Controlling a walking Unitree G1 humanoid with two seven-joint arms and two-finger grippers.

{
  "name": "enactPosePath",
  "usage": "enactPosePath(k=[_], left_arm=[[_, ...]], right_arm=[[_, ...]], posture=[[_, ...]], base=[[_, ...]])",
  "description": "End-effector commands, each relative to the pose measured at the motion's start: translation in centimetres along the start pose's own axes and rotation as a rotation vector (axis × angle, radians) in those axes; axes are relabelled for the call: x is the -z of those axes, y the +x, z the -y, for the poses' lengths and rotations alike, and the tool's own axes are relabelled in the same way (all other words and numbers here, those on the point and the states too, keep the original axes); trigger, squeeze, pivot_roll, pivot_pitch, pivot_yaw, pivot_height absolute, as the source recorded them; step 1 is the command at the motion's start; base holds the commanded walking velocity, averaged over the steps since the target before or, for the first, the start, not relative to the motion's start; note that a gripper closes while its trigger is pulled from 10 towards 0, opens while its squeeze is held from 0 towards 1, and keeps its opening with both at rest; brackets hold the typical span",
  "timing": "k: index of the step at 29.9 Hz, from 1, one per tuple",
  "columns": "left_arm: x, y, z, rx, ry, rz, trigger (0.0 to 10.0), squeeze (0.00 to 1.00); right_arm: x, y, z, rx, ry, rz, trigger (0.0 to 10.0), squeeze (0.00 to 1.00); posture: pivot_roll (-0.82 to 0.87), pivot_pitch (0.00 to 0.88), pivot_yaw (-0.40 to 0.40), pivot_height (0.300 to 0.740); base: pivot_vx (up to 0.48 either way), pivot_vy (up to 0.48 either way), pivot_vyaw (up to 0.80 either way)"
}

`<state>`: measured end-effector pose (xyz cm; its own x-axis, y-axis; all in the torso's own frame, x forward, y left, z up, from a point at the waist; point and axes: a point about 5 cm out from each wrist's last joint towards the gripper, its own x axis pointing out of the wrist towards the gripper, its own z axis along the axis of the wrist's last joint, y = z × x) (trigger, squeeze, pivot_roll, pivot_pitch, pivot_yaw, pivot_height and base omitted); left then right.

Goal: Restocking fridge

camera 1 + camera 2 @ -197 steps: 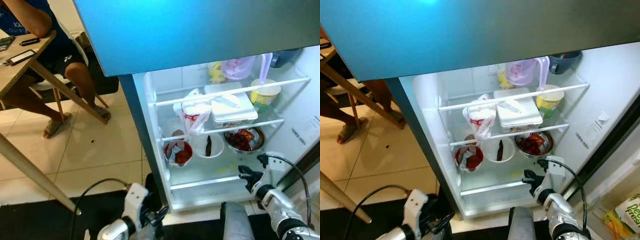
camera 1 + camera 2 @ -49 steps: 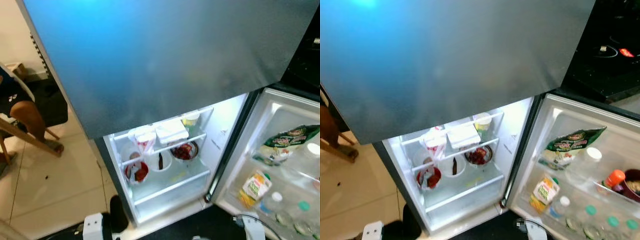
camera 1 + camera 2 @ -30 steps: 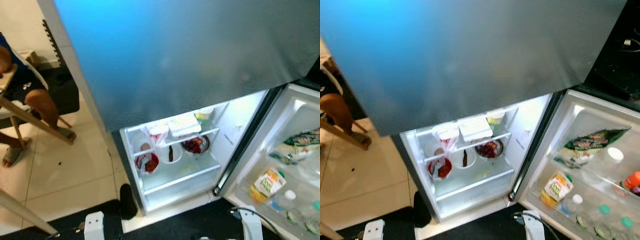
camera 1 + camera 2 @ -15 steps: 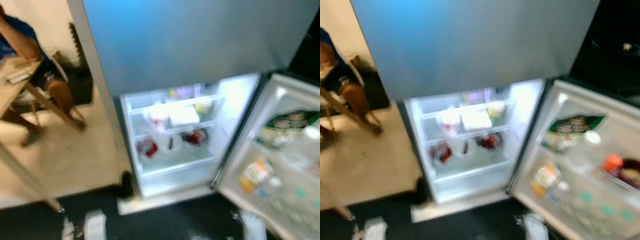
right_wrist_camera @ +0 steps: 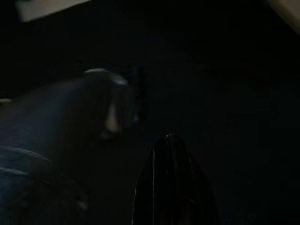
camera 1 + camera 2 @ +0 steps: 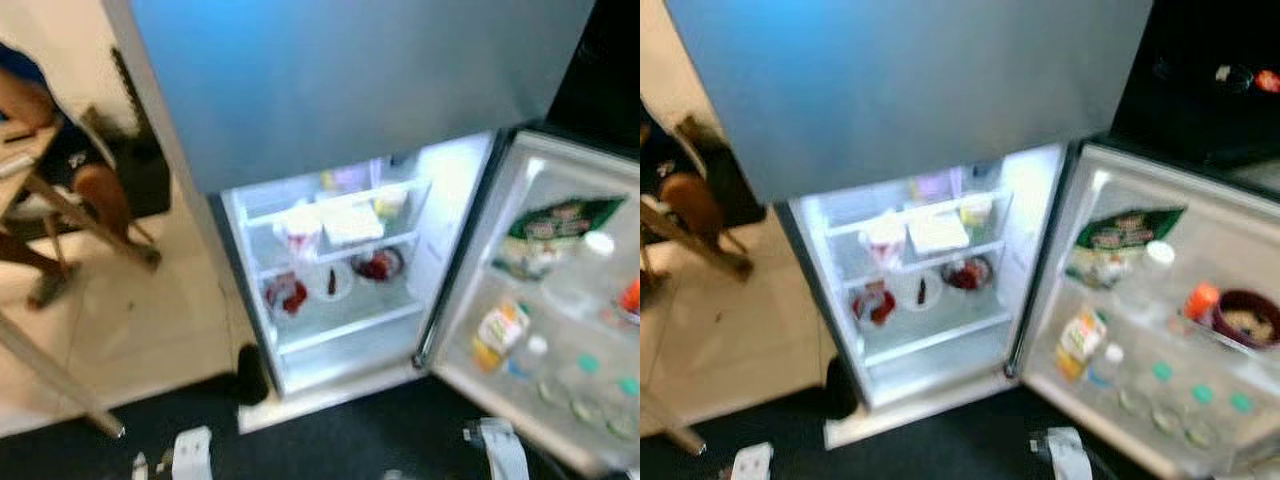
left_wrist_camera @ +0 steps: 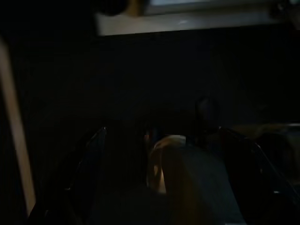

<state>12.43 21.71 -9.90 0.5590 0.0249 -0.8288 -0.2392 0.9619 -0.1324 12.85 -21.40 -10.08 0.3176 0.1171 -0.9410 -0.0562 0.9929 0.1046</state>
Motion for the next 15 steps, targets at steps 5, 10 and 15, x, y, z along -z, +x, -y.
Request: enactPosePath(k=[5, 10, 15], left_arm=[[0.31, -0.17, -0.42, -0.003, 0.002, -0.014, 10.0, 0.00], [0.33, -0.17, -0.40, -0.002, -0.003, -0.012, 10.0, 0.00], [0.36, -0.18, -0.38, 0.000, -0.011, -0.012, 10.0, 0.00]], right_arm=[[0.16, 0.09, -0.33, -0.012, -0.010, -0.011, 10.0, 0.00], [0.27, 0.15, -0.58, -0.022, -0.012, -0.015, 10.0, 0.00], [0.30, 0.17, -0.66, -0.026, -0.011, -0.017, 10.0, 0.00]], posture=[[-0.06, 0.000, -0.008, 0.740], [-0.06, 0.000, -0.009, 0.740], [-0.06, 0.000, -0.007, 0.740]], base=[[0.000, 0.000, -0.74], [0.000, 0.000, -0.74], [0.000, 0.000, -0.74]])
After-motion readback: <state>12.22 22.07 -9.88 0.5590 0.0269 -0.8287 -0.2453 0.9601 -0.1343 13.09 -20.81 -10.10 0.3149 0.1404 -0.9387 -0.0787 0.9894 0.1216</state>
